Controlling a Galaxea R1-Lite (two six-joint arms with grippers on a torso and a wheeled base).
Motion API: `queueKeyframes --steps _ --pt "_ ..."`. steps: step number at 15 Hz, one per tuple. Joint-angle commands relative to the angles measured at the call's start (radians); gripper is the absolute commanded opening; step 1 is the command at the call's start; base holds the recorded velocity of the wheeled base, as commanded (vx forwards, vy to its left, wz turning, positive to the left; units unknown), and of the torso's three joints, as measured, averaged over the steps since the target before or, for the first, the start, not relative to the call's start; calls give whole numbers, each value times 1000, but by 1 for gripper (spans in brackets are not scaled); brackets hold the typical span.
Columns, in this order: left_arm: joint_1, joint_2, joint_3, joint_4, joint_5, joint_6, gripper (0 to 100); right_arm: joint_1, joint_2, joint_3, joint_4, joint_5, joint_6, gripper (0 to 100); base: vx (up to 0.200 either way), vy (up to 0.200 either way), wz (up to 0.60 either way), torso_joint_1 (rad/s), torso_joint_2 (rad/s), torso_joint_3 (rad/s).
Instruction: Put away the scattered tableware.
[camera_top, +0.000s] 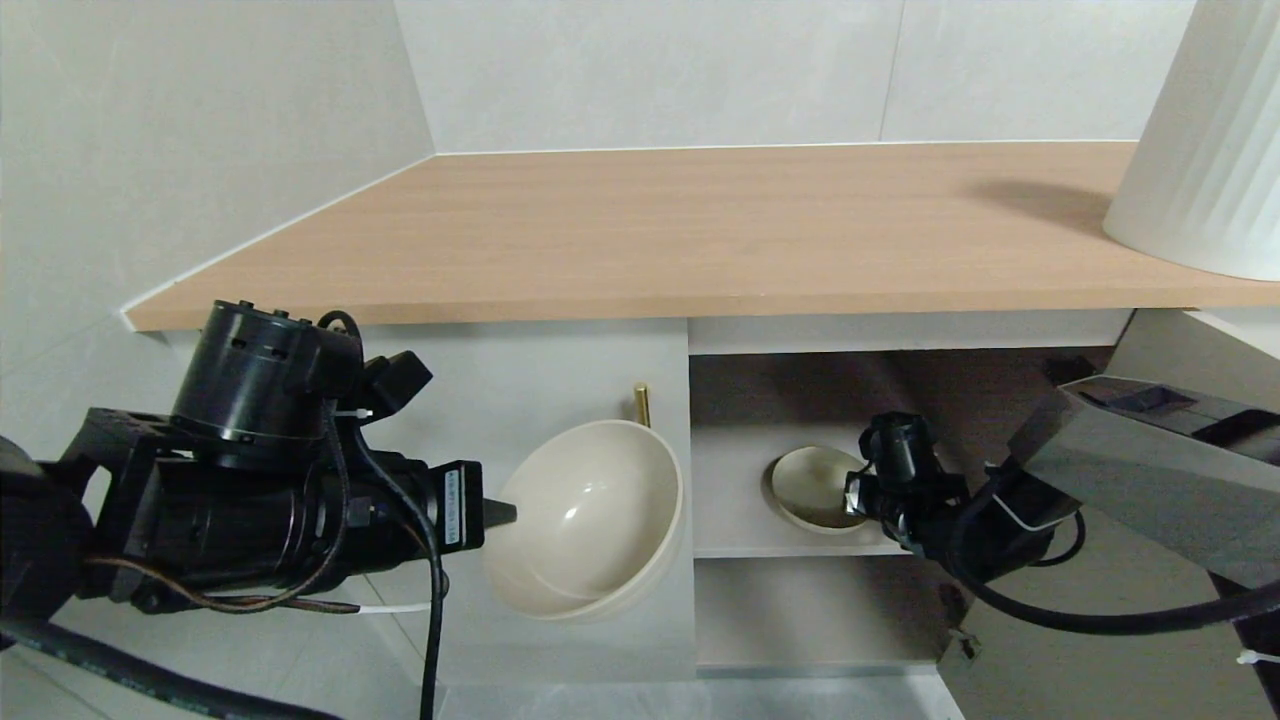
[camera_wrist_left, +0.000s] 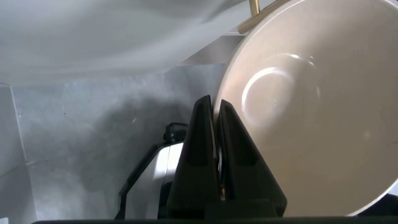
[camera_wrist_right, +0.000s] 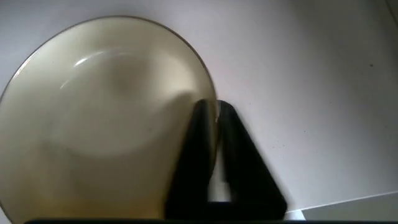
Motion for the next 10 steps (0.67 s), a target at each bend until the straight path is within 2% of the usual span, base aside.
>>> queueKeyframes --steps 1,6,7,9,10 --pt "0 4 0 -3 -1 -1 0 1 -10 3 -1 2 0 100 0 0 0 0 0 0" --pt "-26 39 -23 -4 3 -4 0 19 -131 99 10 29 -3 100 0 0 0 0 0 0" --pt "-55 74 -32 -3 8 -8 0 48 -217 158 33 94 -8 100 0 0 0 0 0 0" --pt "-74 105 -37 0 9 -16 0 76 -294 198 76 152 -9 100 0 0 0 0 0 0" --pt "-97 134 -32 5 14 -20 0 119 -383 238 157 204 -31 100 0 0 0 0 0 0"
